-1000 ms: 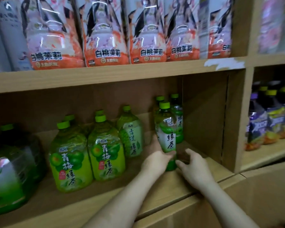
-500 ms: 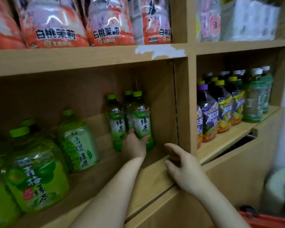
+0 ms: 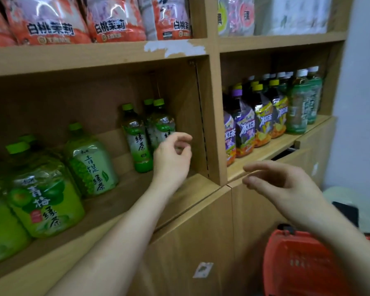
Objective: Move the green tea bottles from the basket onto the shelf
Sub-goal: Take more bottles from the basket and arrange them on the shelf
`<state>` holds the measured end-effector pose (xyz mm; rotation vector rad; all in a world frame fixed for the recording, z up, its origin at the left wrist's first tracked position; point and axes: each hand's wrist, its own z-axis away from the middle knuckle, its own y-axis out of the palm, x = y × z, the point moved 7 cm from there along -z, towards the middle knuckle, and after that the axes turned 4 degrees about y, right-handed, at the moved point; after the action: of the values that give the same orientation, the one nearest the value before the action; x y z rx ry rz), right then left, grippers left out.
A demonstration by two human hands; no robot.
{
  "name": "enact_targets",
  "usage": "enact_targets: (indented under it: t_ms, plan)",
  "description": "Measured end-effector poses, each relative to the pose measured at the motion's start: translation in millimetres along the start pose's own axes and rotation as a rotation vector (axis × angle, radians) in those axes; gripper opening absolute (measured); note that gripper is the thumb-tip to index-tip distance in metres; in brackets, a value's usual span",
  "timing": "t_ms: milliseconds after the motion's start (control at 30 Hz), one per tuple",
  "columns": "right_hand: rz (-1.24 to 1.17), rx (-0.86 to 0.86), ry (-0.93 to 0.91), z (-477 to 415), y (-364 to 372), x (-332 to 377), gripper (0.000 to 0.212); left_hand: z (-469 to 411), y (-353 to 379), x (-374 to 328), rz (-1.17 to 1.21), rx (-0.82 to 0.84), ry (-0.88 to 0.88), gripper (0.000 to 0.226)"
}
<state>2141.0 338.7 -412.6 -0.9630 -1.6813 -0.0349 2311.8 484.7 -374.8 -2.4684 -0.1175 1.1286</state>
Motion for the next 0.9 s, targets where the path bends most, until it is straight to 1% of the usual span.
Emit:
enact_targets:
  t_ms: [67,133,167,233,300,367,467,600,800,900]
  plan:
    - [-0.035,0.084,0.006,20,-21,4,0.015,32,13,-39,0.096,0.132,0.105,0.022]
    - [0.004,0.135,0.017,44,-43,5,0.022,64,33,-67,0.152,0.228,0.171,0.024]
    - [0.045,0.142,0.027,57,-54,2,0.020,79,44,-79,0.166,0.264,0.204,0.025]
    - [0.195,0.140,0.047,82,-77,-11,0.015,110,69,-94,0.165,0.345,0.271,0.025]
    - [0.401,0.170,0.089,110,-95,-36,0.015,141,94,-104,0.144,0.415,0.335,0.021]
    - [0.562,0.175,0.152,138,-113,-66,0.018,170,121,-107,0.140,0.474,0.359,0.020]
    - [0.649,0.144,0.249,173,-137,-117,0.023,208,163,-102,0.106,0.572,0.353,0.020]
    - [0.667,0.130,0.405,194,-152,-181,0.022,238,219,-85,0.016,0.686,0.365,0.018]
    - [0.571,0.100,0.617,222,-144,-279,0.032,275,322,-29,-0.158,0.984,0.222,0.016]
    - [0.531,0.091,0.696,231,-134,-316,0.044,307,379,3,-0.220,1.179,0.133,0.019]
